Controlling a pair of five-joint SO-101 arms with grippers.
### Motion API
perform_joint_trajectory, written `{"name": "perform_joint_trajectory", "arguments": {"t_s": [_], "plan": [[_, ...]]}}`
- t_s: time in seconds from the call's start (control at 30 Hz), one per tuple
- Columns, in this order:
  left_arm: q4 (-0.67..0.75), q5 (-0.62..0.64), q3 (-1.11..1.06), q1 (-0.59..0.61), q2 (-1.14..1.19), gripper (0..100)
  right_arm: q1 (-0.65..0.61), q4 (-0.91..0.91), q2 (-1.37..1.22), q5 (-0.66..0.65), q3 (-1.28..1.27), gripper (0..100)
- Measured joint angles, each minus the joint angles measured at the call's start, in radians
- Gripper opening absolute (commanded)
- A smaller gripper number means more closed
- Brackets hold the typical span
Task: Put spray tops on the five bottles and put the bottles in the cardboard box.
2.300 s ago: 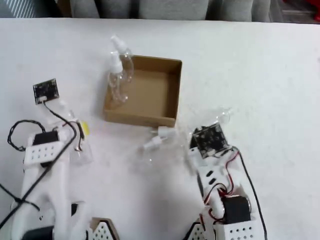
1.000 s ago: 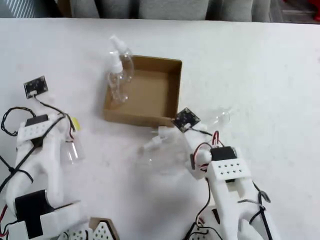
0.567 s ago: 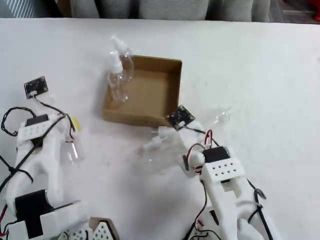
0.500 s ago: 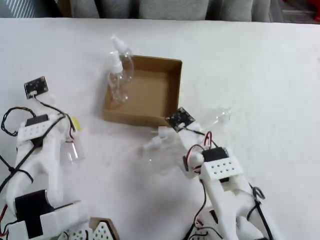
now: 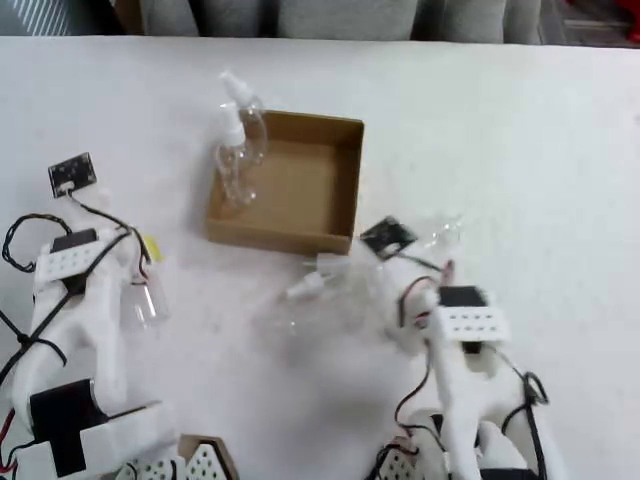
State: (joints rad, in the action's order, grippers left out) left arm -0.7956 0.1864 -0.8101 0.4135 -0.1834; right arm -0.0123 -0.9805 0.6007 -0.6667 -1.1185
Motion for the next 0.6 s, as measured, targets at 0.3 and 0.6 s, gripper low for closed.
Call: {"name": "perform_joint_trajectory", "arguments": {"t_s": [0.3,0.6], "plan": [[0.0,0.0,0.0,0.0,0.0,2,0.428,-0.316,0.011,-0.555,0.282,1.7],[0.0,0.0,0.0,0.0,0.0,2,0.72,-0.307,-0.215,-1.08,0.379,5.3]]}}
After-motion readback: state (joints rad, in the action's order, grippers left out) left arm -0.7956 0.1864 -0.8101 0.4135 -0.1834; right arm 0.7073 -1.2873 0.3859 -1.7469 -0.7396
